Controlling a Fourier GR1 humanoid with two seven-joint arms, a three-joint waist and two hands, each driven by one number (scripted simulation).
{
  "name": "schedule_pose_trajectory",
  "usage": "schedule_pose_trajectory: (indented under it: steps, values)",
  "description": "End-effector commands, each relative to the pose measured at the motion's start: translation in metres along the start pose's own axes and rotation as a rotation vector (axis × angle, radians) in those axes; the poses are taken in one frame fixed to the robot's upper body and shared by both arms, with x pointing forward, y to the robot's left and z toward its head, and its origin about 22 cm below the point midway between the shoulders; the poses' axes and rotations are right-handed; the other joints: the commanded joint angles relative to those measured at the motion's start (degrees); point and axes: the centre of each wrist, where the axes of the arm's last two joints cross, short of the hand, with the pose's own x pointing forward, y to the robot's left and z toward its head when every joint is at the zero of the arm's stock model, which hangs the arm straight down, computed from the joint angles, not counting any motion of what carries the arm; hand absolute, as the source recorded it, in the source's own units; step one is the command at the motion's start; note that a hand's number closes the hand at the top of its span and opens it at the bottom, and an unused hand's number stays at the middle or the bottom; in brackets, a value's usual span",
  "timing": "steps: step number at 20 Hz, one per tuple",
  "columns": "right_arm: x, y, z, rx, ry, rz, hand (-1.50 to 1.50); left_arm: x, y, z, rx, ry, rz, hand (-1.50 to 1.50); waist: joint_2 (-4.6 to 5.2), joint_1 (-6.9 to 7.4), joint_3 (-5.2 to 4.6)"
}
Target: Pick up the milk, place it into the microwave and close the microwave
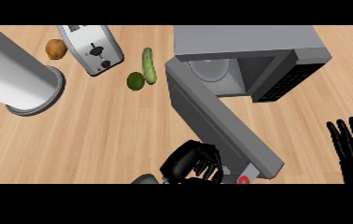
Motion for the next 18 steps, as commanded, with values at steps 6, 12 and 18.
schedule_pose_trajectory:
  steps: [6,12,18]
  values:
    - [0.028,0.008,-0.025,0.121,-0.031,-0.009,-1.50,0.024,0.004,-0.039,0.080,-0.006,-0.017,1.50,1.01,-5.07,-0.18]
    - [0.035,0.011,-0.032,0.128,-0.071,-0.016,-1.50,0.047,0.035,-0.058,0.319,-0.154,0.100,-1.50,2.17,-8.14,-0.54]
    - [0.046,0.006,-0.042,0.181,-0.092,-0.037,-1.50,0.056,0.047,-0.074,0.383,-0.202,0.094,-1.50,2.69,-11.15,-0.34]
